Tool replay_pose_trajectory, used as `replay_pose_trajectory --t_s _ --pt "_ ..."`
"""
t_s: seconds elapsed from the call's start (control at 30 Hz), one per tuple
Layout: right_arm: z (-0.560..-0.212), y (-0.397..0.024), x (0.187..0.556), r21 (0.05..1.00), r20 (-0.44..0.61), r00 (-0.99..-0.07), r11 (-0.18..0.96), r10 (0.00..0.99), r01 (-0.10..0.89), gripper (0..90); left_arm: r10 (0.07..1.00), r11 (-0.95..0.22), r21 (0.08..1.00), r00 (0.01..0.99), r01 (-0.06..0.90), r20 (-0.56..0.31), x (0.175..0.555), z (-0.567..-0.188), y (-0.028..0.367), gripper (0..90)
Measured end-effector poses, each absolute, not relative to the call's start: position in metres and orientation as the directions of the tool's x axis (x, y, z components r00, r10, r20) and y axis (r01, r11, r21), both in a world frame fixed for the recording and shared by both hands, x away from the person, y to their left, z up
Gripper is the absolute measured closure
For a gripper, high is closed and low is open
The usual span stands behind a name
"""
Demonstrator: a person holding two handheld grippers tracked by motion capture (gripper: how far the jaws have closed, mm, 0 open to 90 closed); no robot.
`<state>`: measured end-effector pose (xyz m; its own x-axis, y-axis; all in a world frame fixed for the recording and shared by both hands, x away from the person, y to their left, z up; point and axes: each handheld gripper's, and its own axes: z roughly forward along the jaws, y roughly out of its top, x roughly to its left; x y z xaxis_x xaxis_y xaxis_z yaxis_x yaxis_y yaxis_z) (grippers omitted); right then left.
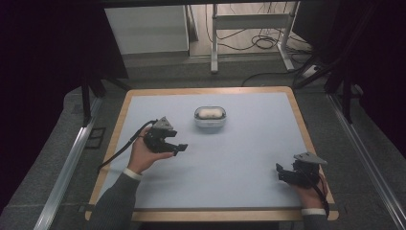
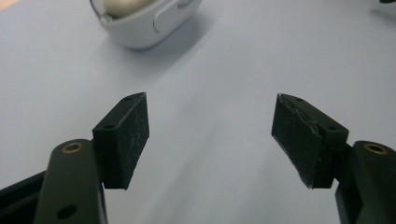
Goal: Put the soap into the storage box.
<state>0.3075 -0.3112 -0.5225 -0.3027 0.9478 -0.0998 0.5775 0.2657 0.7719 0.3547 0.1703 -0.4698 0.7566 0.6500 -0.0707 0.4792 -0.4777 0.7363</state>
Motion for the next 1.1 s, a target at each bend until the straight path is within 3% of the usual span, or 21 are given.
replay_pose_trajectory --t_s 0.43,0.53,1.1 --pt "-0.521 -0.312 0.306 0.775 -0.107 -0.294 0.265 0.95 0.574 10.5 0.712 -0.389 0.719 0.683 0.575 -0.161 0.317 -0.516 0.209 25.6" --pt "-0.521 -0.311 0.306 0.774 -0.106 -0.296 0.266 0.949 0.575 10.5 0.724 -0.426 0.706 0.681 0.566 -0.108 0.311 -0.519 0.21 24.6" --pt "-0.518 -0.313 0.303 0.781 -0.104 -0.288 0.258 0.952 0.569 10.5 0.718 -0.39 0.736 0.683 0.553 -0.133 0.308 -0.517 0.21 24.0"
